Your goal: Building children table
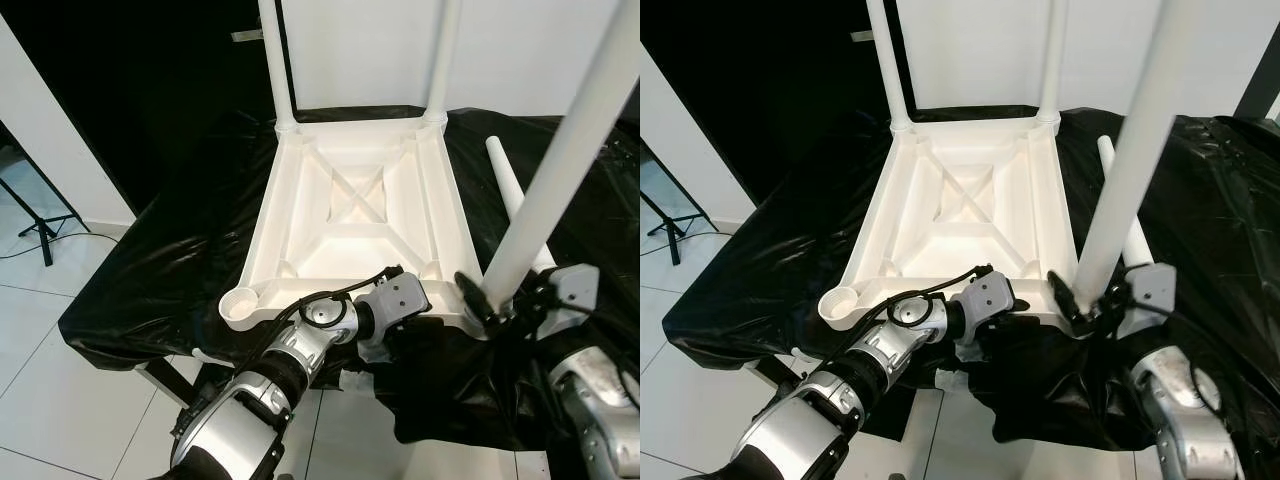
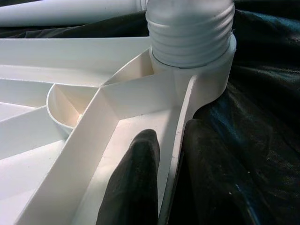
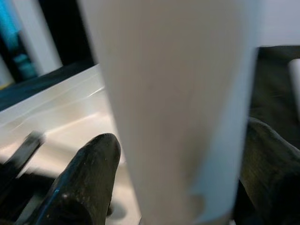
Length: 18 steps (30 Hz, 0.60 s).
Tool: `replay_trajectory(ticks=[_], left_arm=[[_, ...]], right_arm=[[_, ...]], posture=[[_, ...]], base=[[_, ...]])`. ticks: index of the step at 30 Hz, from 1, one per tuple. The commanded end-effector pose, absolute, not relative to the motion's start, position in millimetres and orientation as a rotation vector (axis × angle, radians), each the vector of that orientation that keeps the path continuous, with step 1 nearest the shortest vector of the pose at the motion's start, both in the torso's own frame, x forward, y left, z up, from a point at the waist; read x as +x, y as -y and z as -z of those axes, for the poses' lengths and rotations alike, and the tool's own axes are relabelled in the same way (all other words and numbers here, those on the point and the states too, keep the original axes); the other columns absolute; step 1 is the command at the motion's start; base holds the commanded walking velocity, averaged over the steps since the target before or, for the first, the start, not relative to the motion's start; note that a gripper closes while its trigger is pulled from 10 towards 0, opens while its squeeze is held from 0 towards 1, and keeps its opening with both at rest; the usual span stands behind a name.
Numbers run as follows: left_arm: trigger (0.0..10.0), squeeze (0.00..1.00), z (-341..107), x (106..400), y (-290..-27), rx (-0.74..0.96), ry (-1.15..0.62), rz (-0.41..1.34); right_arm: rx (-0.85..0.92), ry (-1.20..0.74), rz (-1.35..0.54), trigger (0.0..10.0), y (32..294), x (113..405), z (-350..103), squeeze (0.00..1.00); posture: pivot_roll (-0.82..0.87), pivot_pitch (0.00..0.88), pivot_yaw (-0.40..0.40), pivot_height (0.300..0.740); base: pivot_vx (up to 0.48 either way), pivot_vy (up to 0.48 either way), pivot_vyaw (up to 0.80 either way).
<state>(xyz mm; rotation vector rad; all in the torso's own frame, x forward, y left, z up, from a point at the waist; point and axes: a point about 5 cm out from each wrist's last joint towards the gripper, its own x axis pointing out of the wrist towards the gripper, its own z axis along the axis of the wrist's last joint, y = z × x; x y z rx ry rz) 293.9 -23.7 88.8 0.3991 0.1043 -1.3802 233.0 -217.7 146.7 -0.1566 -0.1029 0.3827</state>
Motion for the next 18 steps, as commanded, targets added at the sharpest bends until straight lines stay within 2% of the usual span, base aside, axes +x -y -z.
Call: replay_trajectory(ticks=[1, 2, 3, 12, 18], left_arm=[[4.5, 0.00, -64.2, 286.9, 11.0, 0.450, -0.247, 1.415], [4.5, 0.00, -64.2, 286.9, 11.0, 0.450, -0.247, 1.415], [4.5, 0.00, -64.2, 287.2, 10.4, 0.450, -0.247, 1.412], [4.4, 0.00, -64.7, 287.7, 10.7, 0.451, -0.245, 1.410], [4.5, 0.00, -65.7, 288.1, 11.4, 0.451, -0.240, 1.411]], right_arm=[[-0.143, 0.064, -0.440, 7.9, 218.0, 232.4, -143.1, 0.00], [-0.143, 0.064, -0.440, 7.9, 218.0, 232.4, -143.1, 0.00], [-0.137, -0.010, -0.525, 0.0, 221.6, 228.4, -139.2, 0.00], [-0.067, -0.116, -0.616, 0.0, 223.9, 220.8, -128.0, 0.00], [0.049, -0.105, -0.565, 0.0, 208.8, 217.3, -121.0, 0.00]], posture=[[0.04, 0.000, 0.066, 0.740], [0.04, 0.000, 0.066, 0.740], [0.04, 0.000, 0.065, 0.740], [0.04, 0.000, 0.064, 0.740], [0.04, 0.000, 0.067, 0.740]], base=[[0.000, 0.000, 0.00], [0.000, 0.000, 0.00], [0.000, 0.000, 0.00], [0.000, 0.000, 0.00], [0.000, 0.000, 0.00]])
